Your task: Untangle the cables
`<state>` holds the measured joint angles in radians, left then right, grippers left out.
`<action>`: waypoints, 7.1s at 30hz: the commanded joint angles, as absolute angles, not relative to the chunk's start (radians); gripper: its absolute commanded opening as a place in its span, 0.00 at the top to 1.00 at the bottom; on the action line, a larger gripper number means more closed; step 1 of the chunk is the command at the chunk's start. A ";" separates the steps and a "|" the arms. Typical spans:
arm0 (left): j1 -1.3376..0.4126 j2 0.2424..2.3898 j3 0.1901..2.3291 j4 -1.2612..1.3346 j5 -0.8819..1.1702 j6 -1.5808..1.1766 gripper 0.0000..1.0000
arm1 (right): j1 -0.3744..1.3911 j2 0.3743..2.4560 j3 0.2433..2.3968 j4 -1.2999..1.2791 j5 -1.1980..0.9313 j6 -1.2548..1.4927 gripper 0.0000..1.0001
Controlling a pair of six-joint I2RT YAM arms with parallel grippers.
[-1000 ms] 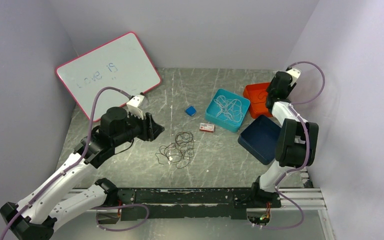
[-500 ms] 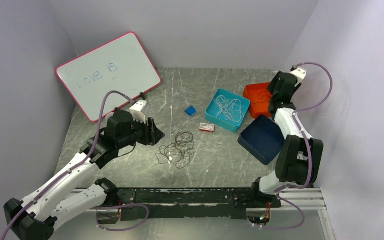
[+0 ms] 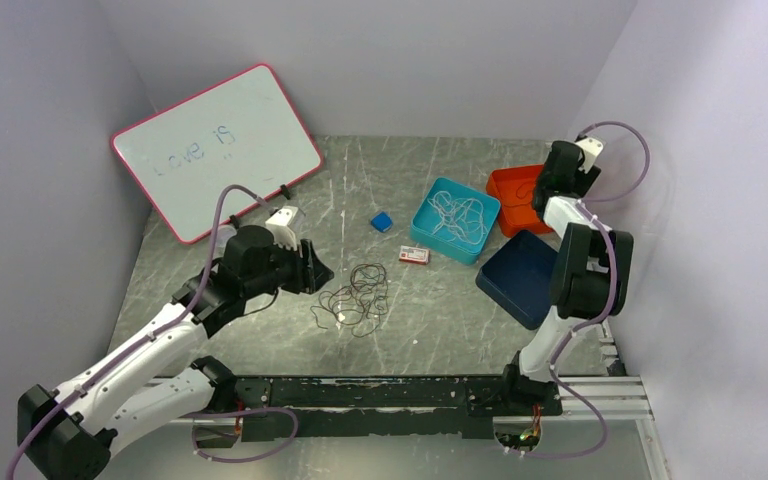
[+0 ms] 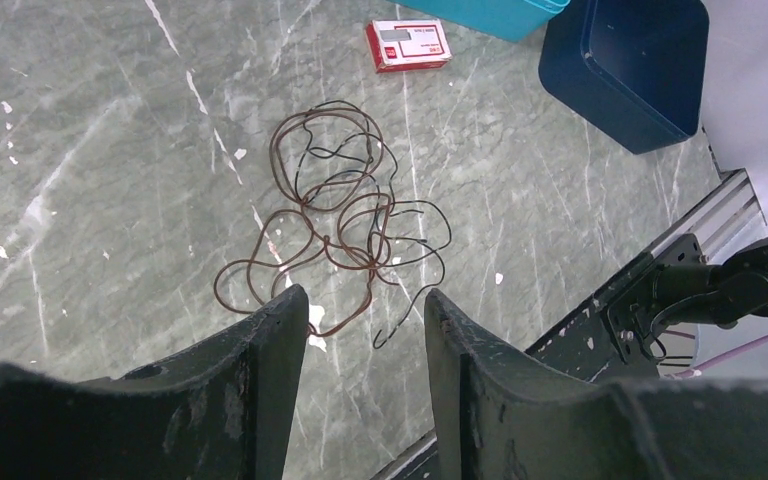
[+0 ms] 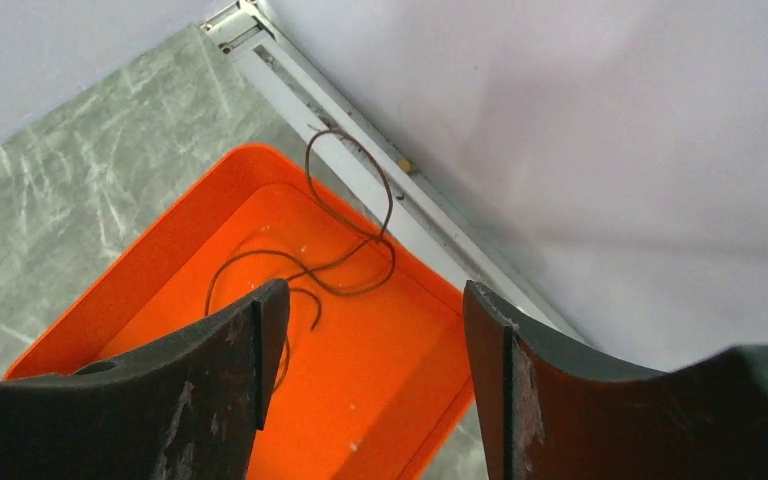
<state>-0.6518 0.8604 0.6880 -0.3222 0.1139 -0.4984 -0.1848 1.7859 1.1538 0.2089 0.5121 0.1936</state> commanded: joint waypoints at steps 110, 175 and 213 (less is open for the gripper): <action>-0.655 0.969 0.763 -0.376 0.154 -0.415 0.47 | 0.124 1.443 1.157 -0.190 0.091 0.219 0.25; -0.759 1.061 1.229 -0.489 0.037 -0.146 0.93 | 0.801 1.075 0.555 0.803 -0.290 0.016 0.20; -0.759 1.017 1.334 -0.496 0.141 -0.186 0.93 | 0.881 1.514 0.701 1.074 -0.037 0.121 0.70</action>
<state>-0.7544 1.0416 1.2701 -0.5064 0.1062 -0.1734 0.8764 1.4860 0.7242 1.0035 -0.1028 0.0673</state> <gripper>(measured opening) 0.077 0.344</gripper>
